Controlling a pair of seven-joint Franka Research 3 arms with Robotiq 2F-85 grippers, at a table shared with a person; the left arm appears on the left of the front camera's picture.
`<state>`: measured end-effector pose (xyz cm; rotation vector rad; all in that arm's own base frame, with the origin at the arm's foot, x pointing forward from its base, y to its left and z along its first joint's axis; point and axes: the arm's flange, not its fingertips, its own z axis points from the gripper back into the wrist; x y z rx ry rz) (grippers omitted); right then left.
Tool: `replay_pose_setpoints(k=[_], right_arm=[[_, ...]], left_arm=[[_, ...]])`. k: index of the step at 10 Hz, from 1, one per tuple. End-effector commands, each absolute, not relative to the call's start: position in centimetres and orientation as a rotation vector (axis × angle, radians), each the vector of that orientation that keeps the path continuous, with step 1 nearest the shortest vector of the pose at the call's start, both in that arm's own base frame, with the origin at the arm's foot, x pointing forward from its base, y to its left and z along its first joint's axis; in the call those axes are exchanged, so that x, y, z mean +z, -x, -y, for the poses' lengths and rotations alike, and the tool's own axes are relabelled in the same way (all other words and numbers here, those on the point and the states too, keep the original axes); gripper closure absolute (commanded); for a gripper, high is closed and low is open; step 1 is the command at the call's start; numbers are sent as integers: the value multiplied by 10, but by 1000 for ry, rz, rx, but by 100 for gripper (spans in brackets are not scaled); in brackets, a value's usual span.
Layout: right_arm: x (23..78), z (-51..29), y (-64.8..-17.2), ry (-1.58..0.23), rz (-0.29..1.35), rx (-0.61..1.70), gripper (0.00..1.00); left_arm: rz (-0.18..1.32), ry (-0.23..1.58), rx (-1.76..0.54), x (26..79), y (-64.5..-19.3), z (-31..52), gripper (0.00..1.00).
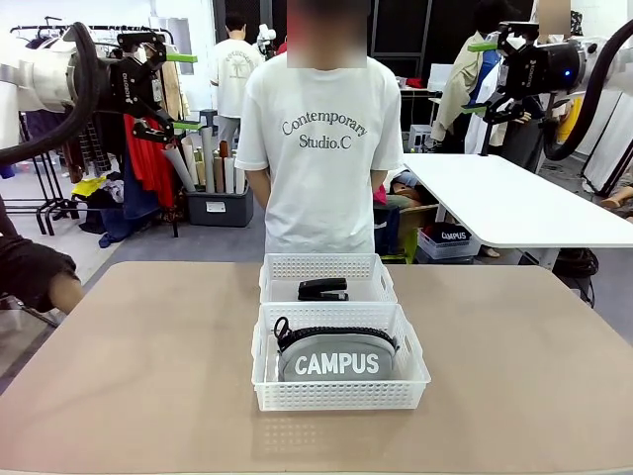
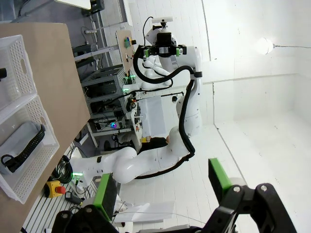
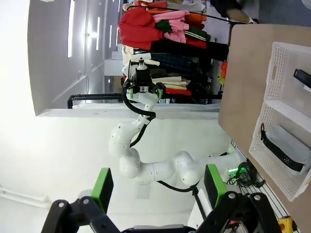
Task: Distribute items into two baskets.
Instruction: Place the picked Stapler into the Organizing basket as instructed by the person.
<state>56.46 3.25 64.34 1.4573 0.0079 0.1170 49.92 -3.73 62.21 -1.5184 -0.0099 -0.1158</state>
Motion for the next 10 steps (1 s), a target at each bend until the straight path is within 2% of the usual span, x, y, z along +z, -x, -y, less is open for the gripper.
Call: replay_pose_setpoints(k=[1,10], right_arm=[[650,-34,-560,-1470,-2,117,0],[644,-33,-564,-1457,-7,118,0]], left_arm=[[12,1520,-116,623,-497,37,0],[12,1520,-116,623,-497,37,0]])
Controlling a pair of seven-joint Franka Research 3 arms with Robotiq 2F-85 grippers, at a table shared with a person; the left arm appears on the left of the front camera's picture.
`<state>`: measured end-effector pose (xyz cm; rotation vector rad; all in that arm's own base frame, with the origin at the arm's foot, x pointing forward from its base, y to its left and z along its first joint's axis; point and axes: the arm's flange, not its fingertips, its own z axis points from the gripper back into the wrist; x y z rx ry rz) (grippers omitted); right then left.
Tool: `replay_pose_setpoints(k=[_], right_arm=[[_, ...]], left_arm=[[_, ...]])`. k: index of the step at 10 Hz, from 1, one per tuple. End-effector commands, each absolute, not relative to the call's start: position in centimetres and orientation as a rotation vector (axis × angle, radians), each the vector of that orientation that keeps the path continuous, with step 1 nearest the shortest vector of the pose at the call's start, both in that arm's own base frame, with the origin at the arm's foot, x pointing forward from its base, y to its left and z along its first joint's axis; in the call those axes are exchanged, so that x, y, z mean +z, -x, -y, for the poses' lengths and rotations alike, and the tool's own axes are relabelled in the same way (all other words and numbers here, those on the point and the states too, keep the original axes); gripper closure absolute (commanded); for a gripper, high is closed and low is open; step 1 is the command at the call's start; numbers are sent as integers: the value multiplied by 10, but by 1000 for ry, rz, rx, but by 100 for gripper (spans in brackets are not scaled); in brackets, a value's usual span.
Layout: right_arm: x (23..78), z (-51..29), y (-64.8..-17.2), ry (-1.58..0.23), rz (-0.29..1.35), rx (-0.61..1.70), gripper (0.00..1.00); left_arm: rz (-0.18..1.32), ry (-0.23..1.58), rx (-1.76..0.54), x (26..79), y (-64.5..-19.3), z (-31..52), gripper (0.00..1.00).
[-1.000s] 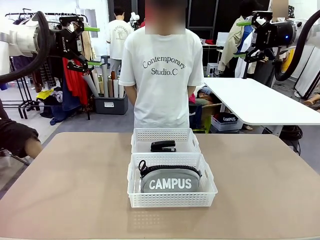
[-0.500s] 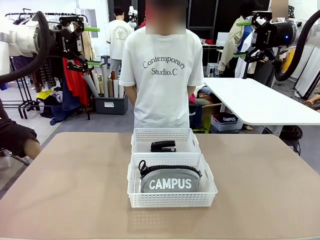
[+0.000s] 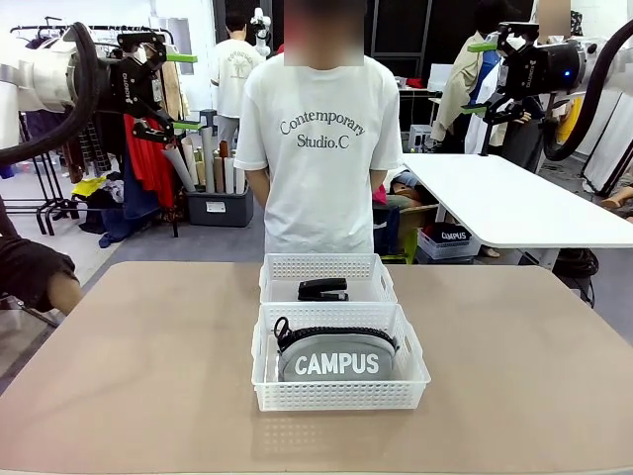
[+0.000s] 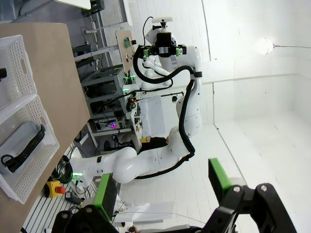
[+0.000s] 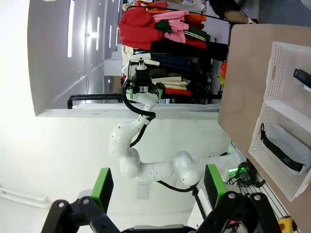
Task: Distribute items into two baskets.
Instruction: Place the picked Stapler into the Organizing basket as instructed by the person.
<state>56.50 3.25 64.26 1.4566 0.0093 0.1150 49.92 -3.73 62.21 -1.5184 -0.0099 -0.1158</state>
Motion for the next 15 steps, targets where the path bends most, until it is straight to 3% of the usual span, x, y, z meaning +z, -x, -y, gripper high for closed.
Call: replay_pose_setpoints(k=[1,15], right_arm=[[644,-33,-564,-1457,-7,118,0],[644,-33,-564,-1457,-7,118,0]], left_arm=[[12,1520,-116,623,-497,37,0],[12,1520,-116,623,-497,37,0]])
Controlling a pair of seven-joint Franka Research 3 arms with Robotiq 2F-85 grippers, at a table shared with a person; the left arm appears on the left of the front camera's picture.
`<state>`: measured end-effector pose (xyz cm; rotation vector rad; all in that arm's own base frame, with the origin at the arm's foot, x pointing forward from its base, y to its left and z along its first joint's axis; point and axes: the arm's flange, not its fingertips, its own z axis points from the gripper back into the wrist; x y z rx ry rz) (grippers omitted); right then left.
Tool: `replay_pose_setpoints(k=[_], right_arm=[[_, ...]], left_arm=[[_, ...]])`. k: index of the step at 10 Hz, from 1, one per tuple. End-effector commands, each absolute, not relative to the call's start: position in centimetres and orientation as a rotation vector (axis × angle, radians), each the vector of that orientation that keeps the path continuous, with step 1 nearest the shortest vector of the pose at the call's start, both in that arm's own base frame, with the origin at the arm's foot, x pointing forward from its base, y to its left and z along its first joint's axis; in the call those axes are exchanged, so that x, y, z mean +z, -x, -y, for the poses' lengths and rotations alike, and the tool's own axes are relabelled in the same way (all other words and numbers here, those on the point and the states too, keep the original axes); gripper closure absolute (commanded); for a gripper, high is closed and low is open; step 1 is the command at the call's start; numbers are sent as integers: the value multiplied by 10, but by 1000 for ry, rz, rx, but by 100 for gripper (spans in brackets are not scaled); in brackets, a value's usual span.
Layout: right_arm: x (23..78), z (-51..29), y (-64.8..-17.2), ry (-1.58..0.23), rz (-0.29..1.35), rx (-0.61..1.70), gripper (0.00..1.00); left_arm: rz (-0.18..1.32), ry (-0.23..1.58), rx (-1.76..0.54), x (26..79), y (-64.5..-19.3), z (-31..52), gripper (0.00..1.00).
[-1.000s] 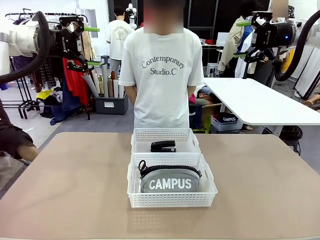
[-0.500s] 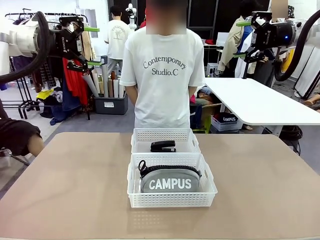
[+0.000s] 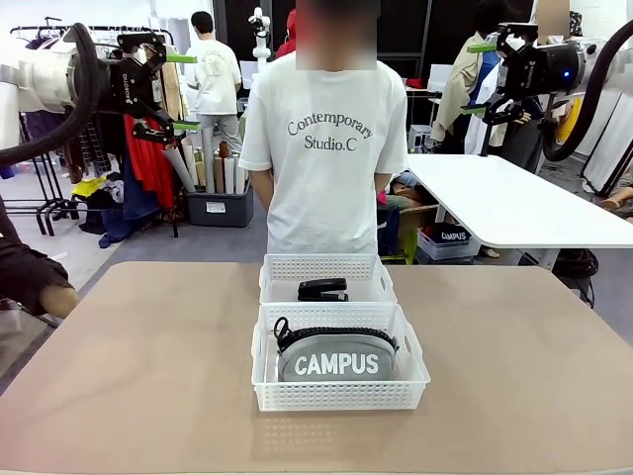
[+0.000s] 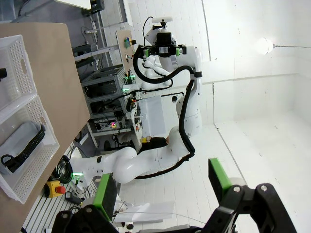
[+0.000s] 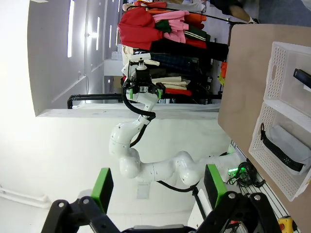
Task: Distribute items into two baskets.
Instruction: Place the picked Stapler into the Organizing basket as instructed by the person.
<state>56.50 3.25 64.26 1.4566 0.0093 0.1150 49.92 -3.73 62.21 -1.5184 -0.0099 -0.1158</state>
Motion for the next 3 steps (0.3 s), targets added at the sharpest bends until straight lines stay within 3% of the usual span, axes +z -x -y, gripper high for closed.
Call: replay_pose_setpoints(k=[1,3], right_arm=[[644,-33,-564,-1457,-7,118,0],[644,-33,-564,-1457,-7,118,0]], left_arm=[[12,1520,-116,623,-497,37,0],[12,1520,-116,623,-497,37,0]])
